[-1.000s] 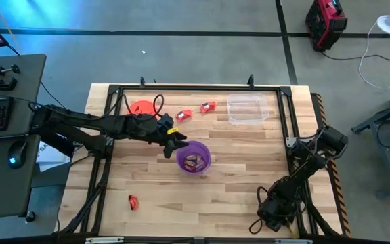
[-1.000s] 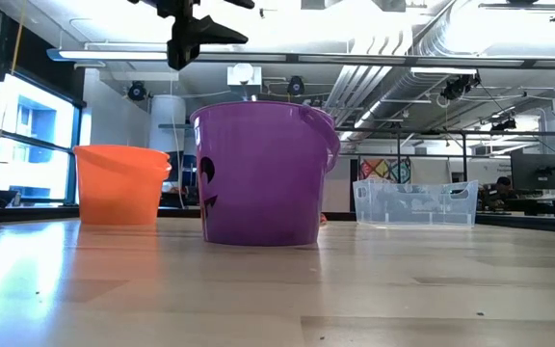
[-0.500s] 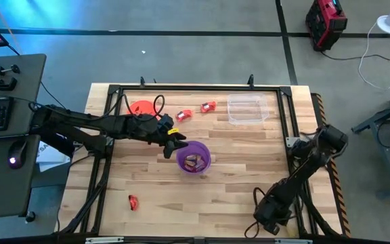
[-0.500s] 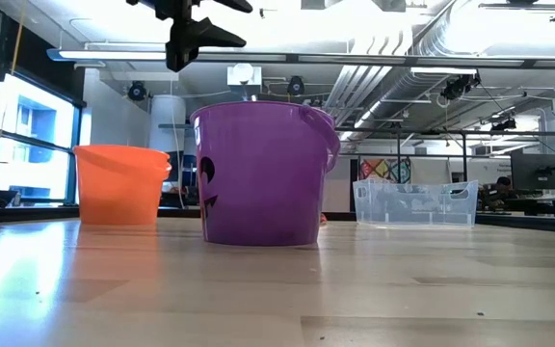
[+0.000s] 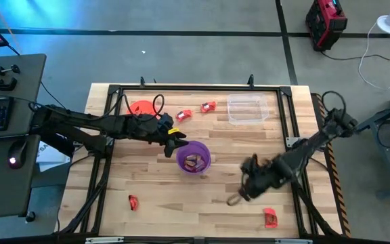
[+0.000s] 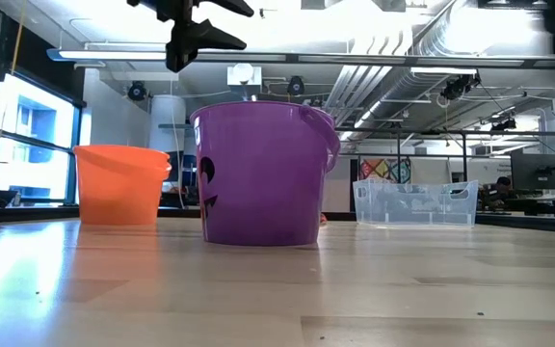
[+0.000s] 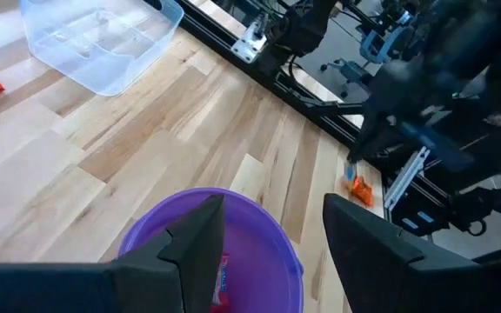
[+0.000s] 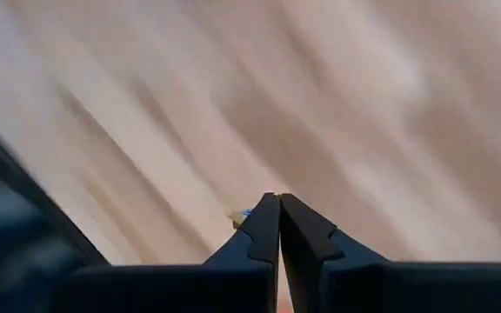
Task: Sort candy by brand, put in halloween buckets
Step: Put the yellow candy into the purple bucket
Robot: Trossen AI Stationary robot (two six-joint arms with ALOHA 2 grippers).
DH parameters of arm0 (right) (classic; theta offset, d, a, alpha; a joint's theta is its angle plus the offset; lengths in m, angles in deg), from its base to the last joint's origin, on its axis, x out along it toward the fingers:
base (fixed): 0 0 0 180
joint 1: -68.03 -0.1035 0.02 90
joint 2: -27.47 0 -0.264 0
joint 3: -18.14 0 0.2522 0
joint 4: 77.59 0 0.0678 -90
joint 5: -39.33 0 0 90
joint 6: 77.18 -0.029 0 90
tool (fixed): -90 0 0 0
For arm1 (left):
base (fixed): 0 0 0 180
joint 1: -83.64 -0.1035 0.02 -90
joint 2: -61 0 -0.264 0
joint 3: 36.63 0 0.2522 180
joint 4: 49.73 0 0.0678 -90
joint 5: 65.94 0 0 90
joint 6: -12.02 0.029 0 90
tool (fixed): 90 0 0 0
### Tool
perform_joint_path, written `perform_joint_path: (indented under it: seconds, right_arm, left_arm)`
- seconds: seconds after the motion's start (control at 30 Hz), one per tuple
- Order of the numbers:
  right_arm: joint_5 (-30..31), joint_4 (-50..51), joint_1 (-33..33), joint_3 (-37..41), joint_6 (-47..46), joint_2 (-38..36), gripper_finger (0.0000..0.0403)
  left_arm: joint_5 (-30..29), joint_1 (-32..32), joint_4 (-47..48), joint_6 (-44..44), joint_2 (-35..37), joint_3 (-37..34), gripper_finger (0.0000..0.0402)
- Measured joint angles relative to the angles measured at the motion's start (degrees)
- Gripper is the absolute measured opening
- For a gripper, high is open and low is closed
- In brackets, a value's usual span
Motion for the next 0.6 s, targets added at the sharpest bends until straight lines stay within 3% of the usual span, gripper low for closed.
perform_joint_path:
  seconds: [0.13, 0.33, 0.4, 0.6]
  right_arm:
    - [10.2, -17.4, 7.7, 0.2, 14.0, -1.8, 0.0]
    - [8.9, -44.4, 17.5, 0.3, 38.3, 1.5, 0.0]
    - [8.8, -47.8, 19.8, 0.3, 41.4, 2.7, 0.0]
    - [7.3, -44.8, 22.4, 0.4, 45.9, 5.4, 0.0001]
  left_arm:
    - [-0.1, 0.0, 0.0, -0.3, 0.0, 0.0, 0.0184]
    - [-0.1, 0.0, -0.2, -2.9, 0.0, 0.0, 0.0184]
    - [0.0, 0.0, -0.3, -3.9, 0.0, 0.0, 0.0184]
    - [0.1, 0.0, -0.3, -6.1, 0.0, 0.0, 0.0184]
